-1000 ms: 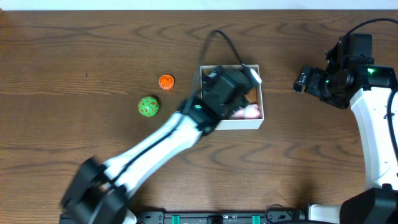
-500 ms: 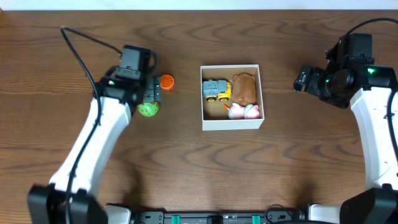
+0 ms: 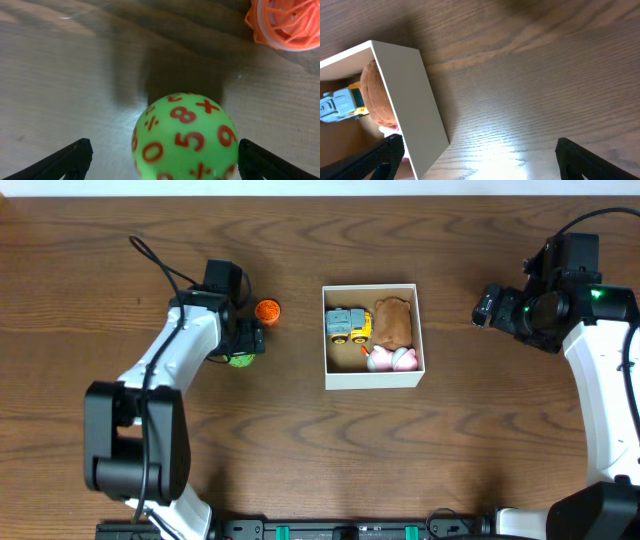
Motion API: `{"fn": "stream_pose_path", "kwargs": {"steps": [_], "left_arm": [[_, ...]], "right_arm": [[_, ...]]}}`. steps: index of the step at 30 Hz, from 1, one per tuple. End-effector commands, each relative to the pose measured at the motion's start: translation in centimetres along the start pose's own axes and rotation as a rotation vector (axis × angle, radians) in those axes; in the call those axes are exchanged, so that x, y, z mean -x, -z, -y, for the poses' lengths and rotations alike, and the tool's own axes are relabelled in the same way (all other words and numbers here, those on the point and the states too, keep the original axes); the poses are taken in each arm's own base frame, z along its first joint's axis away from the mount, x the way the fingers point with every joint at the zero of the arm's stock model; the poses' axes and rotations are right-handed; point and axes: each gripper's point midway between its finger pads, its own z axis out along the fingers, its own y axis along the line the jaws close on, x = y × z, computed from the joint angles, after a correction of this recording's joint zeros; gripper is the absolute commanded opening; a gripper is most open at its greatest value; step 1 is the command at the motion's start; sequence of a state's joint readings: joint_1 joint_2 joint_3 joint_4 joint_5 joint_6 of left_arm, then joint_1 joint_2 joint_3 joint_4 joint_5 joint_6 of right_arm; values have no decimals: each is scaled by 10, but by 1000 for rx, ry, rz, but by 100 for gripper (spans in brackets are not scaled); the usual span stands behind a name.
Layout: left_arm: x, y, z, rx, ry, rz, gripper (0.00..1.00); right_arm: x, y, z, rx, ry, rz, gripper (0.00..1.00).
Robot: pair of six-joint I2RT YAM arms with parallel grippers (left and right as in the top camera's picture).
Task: Pack container
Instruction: 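Grasp the green numbered ball with the left gripper, then lower the green ball into the box with the left gripper and release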
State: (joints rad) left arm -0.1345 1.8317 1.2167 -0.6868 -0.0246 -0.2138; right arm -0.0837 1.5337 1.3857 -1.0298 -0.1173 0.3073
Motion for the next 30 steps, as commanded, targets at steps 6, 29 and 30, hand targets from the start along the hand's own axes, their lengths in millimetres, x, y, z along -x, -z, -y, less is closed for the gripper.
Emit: {"fn": "stream_pose_path", "kwargs": {"steps": [6, 29, 30], "left_arm": [[-12, -24, 1, 2, 9, -65, 61], [7, 168, 162, -334, -307, 332, 46], [1, 162, 173, -335, -334, 313, 46]], "right_arm": [[-2, -2, -3, 7, -9, -9, 99], [-5, -2, -2, 4, -11, -20, 99], [-5, -2, -2, 4, -11, -21, 99]]}}
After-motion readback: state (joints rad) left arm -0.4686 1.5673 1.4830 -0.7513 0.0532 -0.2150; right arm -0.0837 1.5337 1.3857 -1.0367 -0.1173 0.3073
